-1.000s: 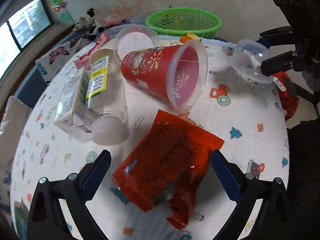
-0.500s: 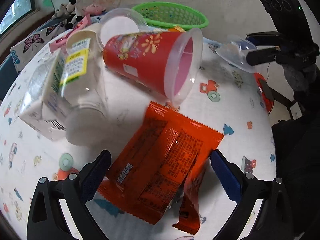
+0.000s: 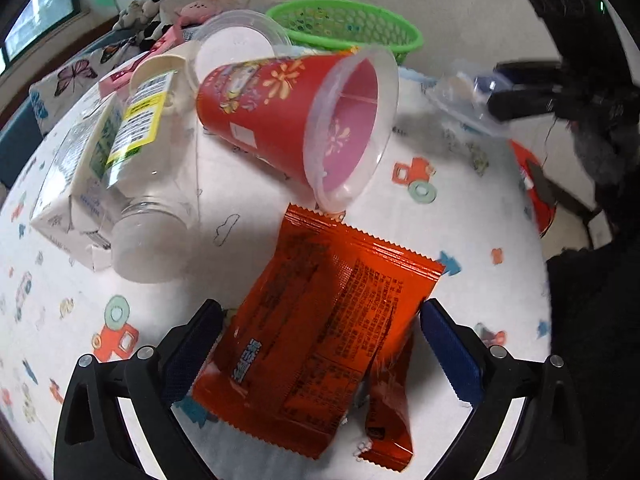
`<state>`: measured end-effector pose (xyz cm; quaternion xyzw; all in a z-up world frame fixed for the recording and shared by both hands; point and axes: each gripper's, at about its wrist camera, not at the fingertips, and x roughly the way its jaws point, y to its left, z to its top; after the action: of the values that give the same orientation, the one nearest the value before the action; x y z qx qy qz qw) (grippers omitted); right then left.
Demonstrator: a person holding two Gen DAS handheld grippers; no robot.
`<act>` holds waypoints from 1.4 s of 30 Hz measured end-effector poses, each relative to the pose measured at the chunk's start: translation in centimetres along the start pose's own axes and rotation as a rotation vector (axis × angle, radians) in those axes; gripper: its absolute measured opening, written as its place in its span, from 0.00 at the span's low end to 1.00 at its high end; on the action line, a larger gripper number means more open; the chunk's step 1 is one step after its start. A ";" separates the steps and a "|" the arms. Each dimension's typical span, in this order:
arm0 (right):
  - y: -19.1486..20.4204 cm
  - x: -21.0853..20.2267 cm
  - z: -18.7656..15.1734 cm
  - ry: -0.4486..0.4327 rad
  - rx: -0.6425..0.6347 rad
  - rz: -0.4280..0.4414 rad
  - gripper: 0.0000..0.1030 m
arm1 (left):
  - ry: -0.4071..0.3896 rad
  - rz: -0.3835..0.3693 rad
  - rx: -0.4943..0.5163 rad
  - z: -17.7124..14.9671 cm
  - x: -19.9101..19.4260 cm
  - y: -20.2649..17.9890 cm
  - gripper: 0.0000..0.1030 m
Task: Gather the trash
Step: 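Grasp the clear plastic dome with the right tool while the left tool grasps the orange wrapper, then carry the dome and wrapper to the green basket and release both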
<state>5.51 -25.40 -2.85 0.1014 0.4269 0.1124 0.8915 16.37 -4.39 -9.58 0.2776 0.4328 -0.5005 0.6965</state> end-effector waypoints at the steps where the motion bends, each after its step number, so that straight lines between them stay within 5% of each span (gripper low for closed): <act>1: 0.0 -0.2 -0.1 -0.004 -0.001 -0.002 0.62 | 0.002 0.011 0.008 0.1 0.1 -0.2 0.93; 4: -0.5 -0.5 0.0 -0.013 0.007 -0.005 0.62 | 0.000 0.034 -0.008 0.3 0.2 -0.4 0.90; 9: -1.8 -1.0 0.4 -0.029 0.031 -0.015 0.62 | -0.034 0.078 -0.101 0.5 -0.4 -0.7 0.68; 24: -4.4 -2.1 1.1 -0.077 0.056 -0.021 0.62 | -0.132 0.148 -0.405 -4.1 -3.2 -2.1 0.29; 32: -5.6 -3.1 1.7 -0.109 0.058 -0.038 0.62 | -0.206 0.166 -0.540 -5.1 -6.1 -3.1 0.21; 42: -10.3 -4.5 4.4 -0.176 0.089 -0.139 0.62 | -0.307 0.199 -0.561 -3.4 -12.0 -4.6 0.17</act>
<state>7.40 -36.96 0.35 0.1206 0.3575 0.0220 0.9258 9.46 2.25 -0.38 0.0374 0.4147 -0.3273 0.8482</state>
